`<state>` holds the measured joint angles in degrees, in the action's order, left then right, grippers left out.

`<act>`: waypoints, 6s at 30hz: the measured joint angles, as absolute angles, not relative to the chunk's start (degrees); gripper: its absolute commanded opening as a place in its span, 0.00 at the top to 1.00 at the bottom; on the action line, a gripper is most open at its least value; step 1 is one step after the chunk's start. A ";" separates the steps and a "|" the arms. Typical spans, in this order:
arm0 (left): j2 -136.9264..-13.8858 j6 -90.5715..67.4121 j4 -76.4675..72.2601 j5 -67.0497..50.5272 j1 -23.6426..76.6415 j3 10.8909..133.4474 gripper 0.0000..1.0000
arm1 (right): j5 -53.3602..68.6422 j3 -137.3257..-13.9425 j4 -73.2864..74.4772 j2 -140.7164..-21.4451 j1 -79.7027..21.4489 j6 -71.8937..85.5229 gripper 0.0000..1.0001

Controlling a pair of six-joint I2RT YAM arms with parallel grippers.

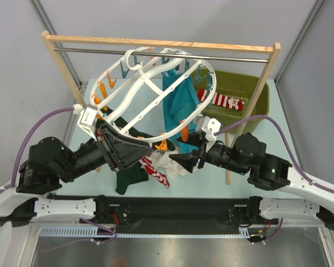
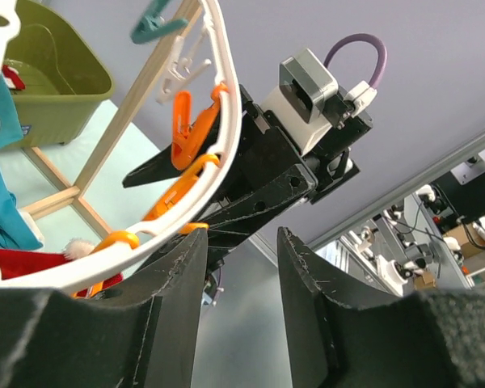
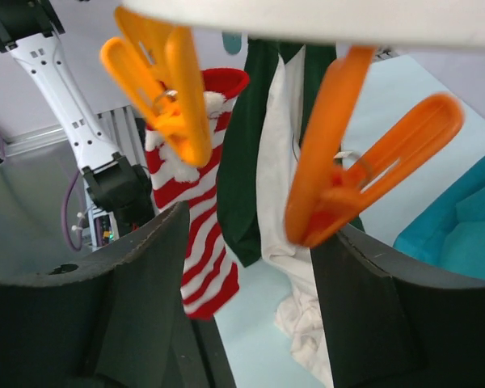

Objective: Clip the socks to the hanger
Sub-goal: Open the clamp at the hanger.

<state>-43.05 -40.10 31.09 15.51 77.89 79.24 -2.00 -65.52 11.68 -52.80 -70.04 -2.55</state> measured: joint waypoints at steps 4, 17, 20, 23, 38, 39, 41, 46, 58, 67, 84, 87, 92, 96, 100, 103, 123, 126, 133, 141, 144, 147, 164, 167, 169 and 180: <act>-44.01 -40.07 31.07 14.35 77.89 79.24 0.55 | -2.09 -62.37 10.20 -49.87 -71.07 -1.45 0.33; -39.94 -40.56 27.90 10.85 77.89 75.96 0.52 | -7.73 -57.95 3.25 -49.28 -80.68 -5.17 0.36; -39.27 -40.75 27.27 9.72 77.89 76.38 0.52 | -10.57 -57.98 1.52 -49.54 -81.80 -7.73 0.38; -39.83 -41.15 27.09 8.45 77.89 76.55 0.52 | -13.45 -58.08 0.30 -50.39 -82.06 -10.44 0.41; -44.07 -42.00 27.11 6.85 77.89 77.01 0.53 | -19.22 -61.71 -3.01 -54.06 -82.32 -17.76 0.50; -43.94 -42.13 27.09 6.87 77.89 77.01 0.53 | -19.22 -61.78 -3.36 -54.26 -82.35 -17.91 0.50; -43.57 -42.41 26.98 6.98 77.89 76.86 0.54 | -19.22 -61.78 -4.01 -54.61 -82.35 -18.13 0.51; -42.35 -43.48 26.33 7.55 77.89 76.40 0.54 | -19.22 -61.78 -5.52 -55.66 -82.35 -18.33 0.54; -39.55 -45.84 21.30 10.41 77.89 72.42 0.53 | -19.25 -61.78 -5.82 -55.46 -82.39 -17.39 0.80; -39.99 -47.86 14.35 10.28 77.89 69.41 0.53 | -16.08 -65.65 1.45 -54.26 -81.76 -9.96 1.00; -43.38 -49.98 8.91 8.05 77.89 67.59 0.35 | 6.83 -80.34 21.23 -56.47 -71.00 17.78 1.00; -43.62 -49.32 7.99 7.27 77.89 67.59 0.34 | 8.95 -81.08 22.90 -57.32 -70.04 22.83 1.00; -42.96 -49.04 6.50 6.92 78.04 67.02 0.35 | 12.14 -83.96 25.23 -58.63 -68.66 30.76 1.00; -41.95 -49.04 6.76 7.33 78.04 65.89 0.36 | 14.92 -84.58 25.82 -58.96 -67.18 37.21 1.00; -41.45 -49.54 7.42 7.99 78.04 65.19 0.31 | 18.20 -85.08 26.39 -59.07 -63.83 43.53 1.00; -41.04 -50.94 7.40 9.28 78.04 63.94 0.26 | 21.02 -86.00 27.03 -59.53 -61.28 48.23 1.00; -44.27 -55.18 -2.28 17.12 78.17 58.30 0.29 | 30.48 -84.23 22.52 -59.24 -53.74 69.12 1.00; -43.42 -54.59 -6.68 18.76 78.26 56.58 0.29 | 30.96 -84.23 21.80 -58.98 -53.76 69.36 1.00; -43.90 -54.48 -12.75 19.33 78.26 56.10 0.27 | 31.40 -83.02 21.56 -57.82 -53.60 68.77 1.00; -46.33 -55.16 -14.39 20.38 78.26 57.19 0.24 | 32.82 -81.80 21.52 -57.56 -53.60 67.88 1.00; -48.49 -55.61 -14.04 20.47 78.26 59.48 0.24 | 33.26 -81.80 21.50 -57.43 -53.58 67.83 1.00; -49.54 -56.12 -14.06 20.58 78.26 60.25 0.28 | 33.28 -81.78 21.56 -57.08 -53.36 67.64 1.00; -45.30 -57.47 -14.37 19.42 81.32 57.01 0.30 | 33.98 -81.30 22.24 -55.51 -52.47 66.41 1.00; -46.04 -53.04 -16.10 23.51 87.11 57.30 0.28 | 34.17 -81.23 21.91 -55.66 -52.38 66.48 1.00; -47.13 -50.19 -16.53 26.39 89.19 58.37 0.28 | 34.59 -81.23 21.67 -55.88 -52.36 66.59 1.00; -49.08 -46.44 -18.55 37.71 90.74 58.74 0.28 | 36.62 -81.23 20.12 -57.06 -52.14 67.48 1.00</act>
<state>-49.08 -46.44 -18.55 37.71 90.74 58.74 36.62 -81.23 20.12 -57.06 -52.14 67.48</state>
